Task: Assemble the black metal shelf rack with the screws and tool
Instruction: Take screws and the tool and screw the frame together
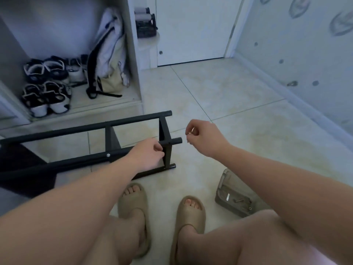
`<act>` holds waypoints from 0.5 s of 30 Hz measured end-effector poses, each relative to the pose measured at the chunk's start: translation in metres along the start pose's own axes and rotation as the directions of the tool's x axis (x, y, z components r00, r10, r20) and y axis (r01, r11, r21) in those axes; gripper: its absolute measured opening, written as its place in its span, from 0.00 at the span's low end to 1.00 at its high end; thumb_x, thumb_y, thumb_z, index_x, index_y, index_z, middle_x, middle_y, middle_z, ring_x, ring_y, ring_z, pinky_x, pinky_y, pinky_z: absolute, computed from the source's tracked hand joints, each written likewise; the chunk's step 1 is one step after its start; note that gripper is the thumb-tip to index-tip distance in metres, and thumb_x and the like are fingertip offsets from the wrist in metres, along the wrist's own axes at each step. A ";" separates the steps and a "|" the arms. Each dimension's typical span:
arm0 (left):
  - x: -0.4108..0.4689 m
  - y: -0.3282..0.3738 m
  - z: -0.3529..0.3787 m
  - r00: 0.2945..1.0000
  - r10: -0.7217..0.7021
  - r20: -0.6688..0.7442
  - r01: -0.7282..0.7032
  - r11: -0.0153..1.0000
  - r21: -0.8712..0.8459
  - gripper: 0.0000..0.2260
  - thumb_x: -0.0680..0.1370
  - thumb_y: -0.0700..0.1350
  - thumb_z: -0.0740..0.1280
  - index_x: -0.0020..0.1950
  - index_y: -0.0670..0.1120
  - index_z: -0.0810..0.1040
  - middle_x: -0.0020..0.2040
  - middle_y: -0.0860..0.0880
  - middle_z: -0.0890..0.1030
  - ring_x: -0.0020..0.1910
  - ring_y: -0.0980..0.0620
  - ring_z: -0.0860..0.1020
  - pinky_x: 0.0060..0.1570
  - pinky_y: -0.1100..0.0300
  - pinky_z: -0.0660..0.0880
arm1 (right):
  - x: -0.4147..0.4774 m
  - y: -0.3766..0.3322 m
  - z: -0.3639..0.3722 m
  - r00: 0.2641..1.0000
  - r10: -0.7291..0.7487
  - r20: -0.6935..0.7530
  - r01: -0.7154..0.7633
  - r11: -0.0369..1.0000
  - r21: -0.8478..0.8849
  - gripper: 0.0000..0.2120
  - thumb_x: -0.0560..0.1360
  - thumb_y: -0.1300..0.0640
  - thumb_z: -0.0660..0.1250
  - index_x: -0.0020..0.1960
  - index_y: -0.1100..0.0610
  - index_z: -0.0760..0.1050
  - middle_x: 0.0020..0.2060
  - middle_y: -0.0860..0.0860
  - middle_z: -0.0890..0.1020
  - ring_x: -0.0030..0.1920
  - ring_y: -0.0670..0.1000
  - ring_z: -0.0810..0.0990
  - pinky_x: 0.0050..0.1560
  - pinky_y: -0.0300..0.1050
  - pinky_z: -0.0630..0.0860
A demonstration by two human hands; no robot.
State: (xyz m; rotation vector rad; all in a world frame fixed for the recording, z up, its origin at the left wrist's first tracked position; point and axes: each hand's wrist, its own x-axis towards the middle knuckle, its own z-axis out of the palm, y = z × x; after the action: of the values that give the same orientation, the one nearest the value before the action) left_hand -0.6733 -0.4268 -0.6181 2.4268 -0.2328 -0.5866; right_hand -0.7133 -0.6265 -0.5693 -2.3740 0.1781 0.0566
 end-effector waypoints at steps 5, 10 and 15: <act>0.023 -0.020 -0.009 0.991 -0.010 -0.134 0.003 0.999 -0.047 0.03 0.80 0.48 0.65 0.53 0.54 0.77 0.49 0.56 0.78 0.50 0.52 0.76 0.51 0.56 0.73 | 0.011 -0.011 0.039 0.983 0.182 0.010 -0.180 0.961 0.209 0.09 0.74 0.65 0.65 0.40 0.53 0.78 0.31 0.51 0.81 0.31 0.48 0.81 0.37 0.46 0.80; 0.054 -0.028 0.000 0.989 -0.032 -0.144 0.034 0.999 0.012 0.09 0.81 0.49 0.63 0.59 0.53 0.79 0.57 0.53 0.81 0.58 0.48 0.77 0.62 0.49 0.74 | 0.030 0.003 0.062 0.968 0.236 0.080 -0.249 0.907 0.340 0.10 0.77 0.69 0.62 0.44 0.59 0.80 0.37 0.55 0.84 0.36 0.51 0.84 0.43 0.45 0.85; 0.091 -0.032 -0.008 0.998 -0.016 -0.068 0.014 0.999 -0.029 0.09 0.81 0.49 0.62 0.59 0.51 0.79 0.55 0.50 0.80 0.55 0.47 0.77 0.63 0.50 0.74 | 0.054 0.019 0.067 0.965 0.222 0.141 -0.255 0.922 0.292 0.09 0.79 0.69 0.64 0.46 0.59 0.80 0.39 0.57 0.85 0.36 0.52 0.85 0.43 0.45 0.84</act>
State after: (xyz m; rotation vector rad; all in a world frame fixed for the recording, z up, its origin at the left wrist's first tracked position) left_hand -0.5882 -0.4244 -0.6647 2.4183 -0.1765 -0.5089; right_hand -0.6615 -0.5999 -0.6357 -2.0209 0.3968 0.2520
